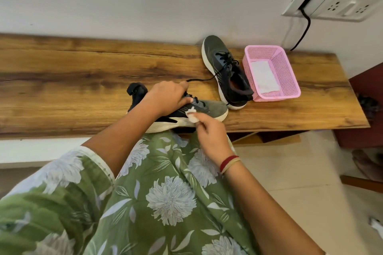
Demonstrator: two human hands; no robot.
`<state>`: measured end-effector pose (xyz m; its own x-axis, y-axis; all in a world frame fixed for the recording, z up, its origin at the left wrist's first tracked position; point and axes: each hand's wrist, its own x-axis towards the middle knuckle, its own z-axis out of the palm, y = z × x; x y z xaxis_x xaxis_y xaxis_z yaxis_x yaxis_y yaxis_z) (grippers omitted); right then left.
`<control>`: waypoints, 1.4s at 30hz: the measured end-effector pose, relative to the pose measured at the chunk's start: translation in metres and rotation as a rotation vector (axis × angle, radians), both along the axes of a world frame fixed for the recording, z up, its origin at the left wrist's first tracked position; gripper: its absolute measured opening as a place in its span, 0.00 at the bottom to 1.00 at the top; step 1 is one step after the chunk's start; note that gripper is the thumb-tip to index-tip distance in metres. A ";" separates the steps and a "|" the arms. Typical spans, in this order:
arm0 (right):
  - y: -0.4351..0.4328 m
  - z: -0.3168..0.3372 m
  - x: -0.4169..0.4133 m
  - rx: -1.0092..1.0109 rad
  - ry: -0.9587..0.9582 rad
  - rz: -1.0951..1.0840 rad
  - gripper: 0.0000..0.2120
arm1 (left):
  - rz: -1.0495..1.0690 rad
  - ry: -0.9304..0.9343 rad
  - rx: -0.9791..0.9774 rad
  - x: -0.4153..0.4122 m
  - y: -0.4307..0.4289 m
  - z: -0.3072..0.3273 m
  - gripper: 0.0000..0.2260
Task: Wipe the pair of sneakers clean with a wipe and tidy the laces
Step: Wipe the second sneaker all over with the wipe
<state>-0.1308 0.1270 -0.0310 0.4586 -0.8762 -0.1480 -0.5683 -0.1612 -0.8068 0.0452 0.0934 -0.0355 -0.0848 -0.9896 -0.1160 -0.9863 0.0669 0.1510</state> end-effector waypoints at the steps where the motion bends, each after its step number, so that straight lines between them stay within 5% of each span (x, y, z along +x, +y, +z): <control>1: -0.006 0.007 -0.005 0.167 -0.137 -0.058 0.13 | -0.002 -0.006 -0.006 -0.001 0.000 0.000 0.19; 3: -0.027 0.010 -0.022 0.301 -0.308 -0.299 0.11 | -0.006 -0.016 -0.006 -0.002 0.001 0.001 0.20; 5: -0.051 0.001 -0.041 0.057 -0.123 -0.371 0.11 | -0.010 -0.021 -0.002 -0.003 0.001 0.002 0.20; 8: -0.061 -0.017 -0.050 -0.149 0.273 -0.082 0.16 | -0.011 -0.019 -0.017 -0.003 0.001 0.002 0.19; 10: -0.053 -0.028 -0.049 -0.183 0.328 0.065 0.19 | -0.004 -0.017 -0.021 -0.002 0.000 0.000 0.20; 13: -0.032 -0.028 -0.041 -0.202 0.204 0.064 0.19 | 0.000 -0.021 -0.016 0.000 -0.001 -0.002 0.20; 17: -0.028 -0.017 -0.045 0.208 -0.141 -0.022 0.13 | -0.006 -0.003 -0.028 0.000 -0.001 -0.003 0.20; 19: -0.042 -0.013 -0.054 0.209 -0.209 -0.182 0.12 | -0.006 -0.010 -0.039 -0.001 0.000 -0.004 0.20; 21: -0.059 -0.018 -0.063 0.006 -0.071 -0.294 0.13 | -0.004 -0.013 -0.041 -0.002 0.001 -0.004 0.20; 25: -0.057 -0.028 -0.058 -0.137 0.288 0.073 0.20 | 0.010 -0.012 -0.035 -0.002 0.000 -0.002 0.20; 28: -0.040 -0.024 -0.055 -0.205 0.242 0.212 0.19 | 0.009 -0.020 -0.029 -0.001 0.000 -0.002 0.20; 33: -0.059 -0.005 -0.057 0.220 -0.148 -0.026 0.11 | 0.004 -0.012 -0.042 -0.002 0.001 -0.001 0.20; 35: -0.072 -0.008 -0.062 0.029 -0.032 -0.144 0.12 | 0.004 -0.013 -0.043 -0.002 0.001 -0.001 0.20; 38: -0.058 -0.019 -0.065 -0.146 0.292 0.029 0.17 | 0.007 -0.021 -0.049 -0.002 0.001 -0.002 0.20; 42: -0.031 -0.028 -0.073 -0.148 0.230 0.209 0.17 | 0.009 -0.034 -0.051 -0.002 0.001 -0.001 0.20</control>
